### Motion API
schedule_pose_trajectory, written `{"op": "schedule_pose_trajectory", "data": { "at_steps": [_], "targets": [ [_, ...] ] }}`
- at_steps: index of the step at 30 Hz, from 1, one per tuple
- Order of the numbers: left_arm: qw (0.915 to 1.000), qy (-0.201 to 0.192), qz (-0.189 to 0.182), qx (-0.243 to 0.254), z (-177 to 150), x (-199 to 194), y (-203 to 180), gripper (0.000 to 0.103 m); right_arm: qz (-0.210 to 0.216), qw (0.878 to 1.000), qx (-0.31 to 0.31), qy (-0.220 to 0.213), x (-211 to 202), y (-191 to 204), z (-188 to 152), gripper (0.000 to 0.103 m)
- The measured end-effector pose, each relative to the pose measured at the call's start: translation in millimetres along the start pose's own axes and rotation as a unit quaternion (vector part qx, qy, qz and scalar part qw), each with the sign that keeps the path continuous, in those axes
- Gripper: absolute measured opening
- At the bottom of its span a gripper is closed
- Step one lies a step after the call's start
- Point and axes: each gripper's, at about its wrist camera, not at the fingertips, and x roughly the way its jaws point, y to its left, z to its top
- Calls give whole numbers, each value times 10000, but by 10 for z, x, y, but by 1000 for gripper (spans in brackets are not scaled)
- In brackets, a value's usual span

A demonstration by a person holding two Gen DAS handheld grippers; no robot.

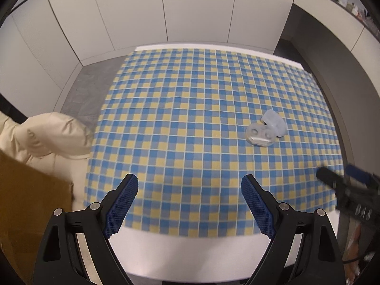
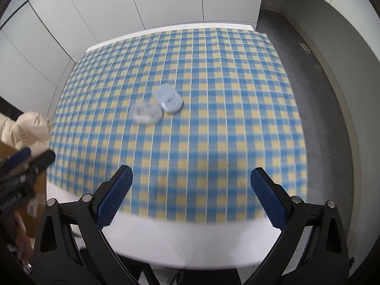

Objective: Organize objects
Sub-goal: 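Move both open tools back over the checkered cloth toward the clear items, then close the right tool on a clear plastic piece while the left tool approaches the clear double-cup case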

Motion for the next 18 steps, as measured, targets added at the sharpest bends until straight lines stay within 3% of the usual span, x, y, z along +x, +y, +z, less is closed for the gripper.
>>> {"op": "schedule_pose_trajectory", "data": {
  "at_steps": [10, 15, 17, 18],
  "targets": [
    [9993, 358, -71, -59, 72, 569, -144, 89, 315, 9986, 413, -121, 906, -36, 668, 101],
    [9989, 448, -131, -59, 53, 697, -192, 89, 19, 9997, 215, -147, 1226, 114, 834, 87],
    [9988, 466, -170, -39, 48, 733, -222, 89, 60, 9998, 122, -170, 1284, 174, 845, 85],
    [9988, 463, -177, -31, 46, 755, -234, 89, 53, 9998, 66, -204, 1289, 203, 838, 80]
  ]
}}
